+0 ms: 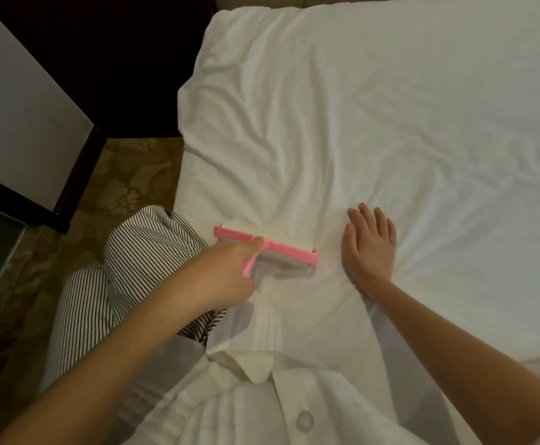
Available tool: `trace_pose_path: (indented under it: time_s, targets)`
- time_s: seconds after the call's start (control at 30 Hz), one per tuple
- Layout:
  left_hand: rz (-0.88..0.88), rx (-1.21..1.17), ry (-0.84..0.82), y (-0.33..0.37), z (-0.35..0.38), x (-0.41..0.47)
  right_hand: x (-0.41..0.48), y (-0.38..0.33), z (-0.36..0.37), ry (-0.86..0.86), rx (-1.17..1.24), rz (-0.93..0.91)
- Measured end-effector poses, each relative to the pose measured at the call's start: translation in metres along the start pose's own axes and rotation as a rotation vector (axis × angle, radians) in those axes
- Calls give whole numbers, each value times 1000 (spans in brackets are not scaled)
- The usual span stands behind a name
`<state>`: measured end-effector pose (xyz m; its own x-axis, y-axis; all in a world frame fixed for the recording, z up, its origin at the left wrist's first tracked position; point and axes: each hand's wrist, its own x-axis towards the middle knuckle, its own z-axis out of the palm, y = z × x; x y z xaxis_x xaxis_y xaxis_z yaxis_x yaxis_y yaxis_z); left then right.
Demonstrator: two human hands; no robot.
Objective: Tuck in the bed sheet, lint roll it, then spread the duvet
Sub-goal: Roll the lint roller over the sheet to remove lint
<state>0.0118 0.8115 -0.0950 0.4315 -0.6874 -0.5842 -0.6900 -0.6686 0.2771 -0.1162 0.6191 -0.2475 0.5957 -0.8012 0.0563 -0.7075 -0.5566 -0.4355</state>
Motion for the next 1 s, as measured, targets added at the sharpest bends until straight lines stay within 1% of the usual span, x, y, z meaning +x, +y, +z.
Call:
trace_pose_path:
  time_s: [0.1,0.17,0.2,0.27,0.33,0.37,0.43,0.47,0.6,0.67,0.7,0.8,0.83,0.93,1.0]
  targets:
    - [9,38,157,14,1,37,-3,-1,-2,-9,4,-4]
    - [-1,23,248,18,0,70,-2,-2,-3,-34,-23,-2]
    - [-4,-13,281,20,3,84,-2,-2,-3,-44,-38,-3]
    - [23,-164,344,21,12,102,-3,-3,-4,-68,-62,-2]
    - [72,-324,393,18,22,104,-6,-3,-4,-102,-99,-3]
    - [80,-359,404,16,24,98,-7,-3,-4,-112,-113,-6]
    - [70,-336,386,8,22,80,-8,-4,-5,-138,-133,-5]
    - [58,-305,352,2,20,66,-7,-3,-5,-146,-138,-5]
    - [9,-215,64,-30,18,3,-11,-4,-6,-142,-147,-1]
    - [12,-206,23,-38,21,-10,-15,-7,-5,-136,-162,10]
    - [27,-201,49,-36,21,-6,-17,-9,-5,-142,-171,16]
    - [86,-160,249,-18,14,36,-20,-14,-4,-156,-190,37]
    - [98,-158,287,-12,12,54,-21,-16,-5,-156,-192,41]
    - [127,-220,307,7,11,89,-26,-16,-4,-165,-194,53]
    - [145,-224,310,15,4,89,-31,-17,-4,-164,-191,50]
